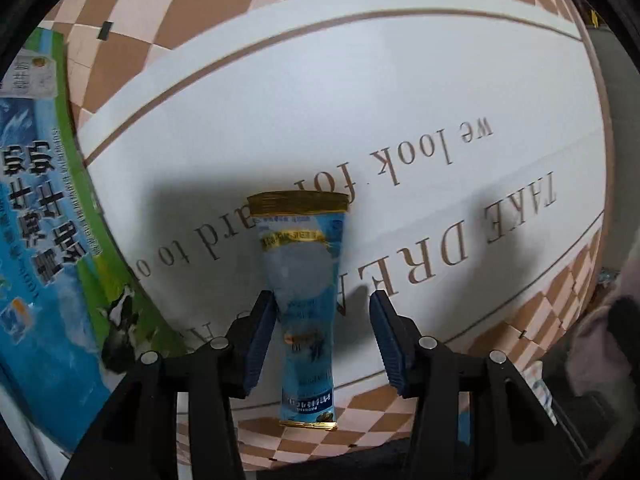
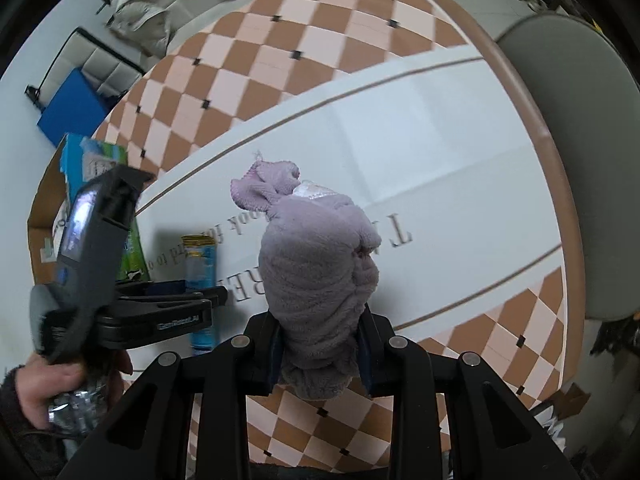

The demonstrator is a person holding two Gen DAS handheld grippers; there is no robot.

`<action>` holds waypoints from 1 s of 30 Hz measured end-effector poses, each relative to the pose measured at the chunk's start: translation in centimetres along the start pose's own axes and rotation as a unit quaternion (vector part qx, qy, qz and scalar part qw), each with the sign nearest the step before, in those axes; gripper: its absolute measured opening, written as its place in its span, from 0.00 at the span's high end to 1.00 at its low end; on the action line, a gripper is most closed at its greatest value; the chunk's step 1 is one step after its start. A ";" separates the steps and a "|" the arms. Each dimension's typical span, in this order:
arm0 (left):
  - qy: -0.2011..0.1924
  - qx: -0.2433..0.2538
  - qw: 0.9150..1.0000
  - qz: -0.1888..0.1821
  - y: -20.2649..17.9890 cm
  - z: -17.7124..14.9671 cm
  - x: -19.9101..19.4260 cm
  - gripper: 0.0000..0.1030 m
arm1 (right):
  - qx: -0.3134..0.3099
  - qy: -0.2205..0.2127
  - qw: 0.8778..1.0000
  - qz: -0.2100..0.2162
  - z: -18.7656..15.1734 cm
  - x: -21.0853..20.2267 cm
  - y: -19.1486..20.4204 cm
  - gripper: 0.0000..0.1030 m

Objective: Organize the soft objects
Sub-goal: 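Carry both items into the box and release them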

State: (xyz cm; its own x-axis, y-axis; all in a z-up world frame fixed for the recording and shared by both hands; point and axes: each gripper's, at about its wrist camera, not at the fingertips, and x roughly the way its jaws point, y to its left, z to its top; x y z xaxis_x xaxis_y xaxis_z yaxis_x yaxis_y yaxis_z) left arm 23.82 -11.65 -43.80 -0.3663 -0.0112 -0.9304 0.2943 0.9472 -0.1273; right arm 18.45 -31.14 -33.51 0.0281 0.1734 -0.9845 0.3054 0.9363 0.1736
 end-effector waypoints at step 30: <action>-0.192 -0.147 0.970 -0.011 20.9 -7.4 -21.3 0.83 | -0.171 -0.014 0.980 0.102 2.7 -5.3 25.0 0.69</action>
State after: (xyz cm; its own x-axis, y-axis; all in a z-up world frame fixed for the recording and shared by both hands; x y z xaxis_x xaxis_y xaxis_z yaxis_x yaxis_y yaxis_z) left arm 31.19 10.78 -24.12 0.0036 -0.0978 -0.9952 0.0058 0.9952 -0.0978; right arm 28.51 -9.48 -24.06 0.0838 0.3633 -0.9279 -0.0454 0.9316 0.3607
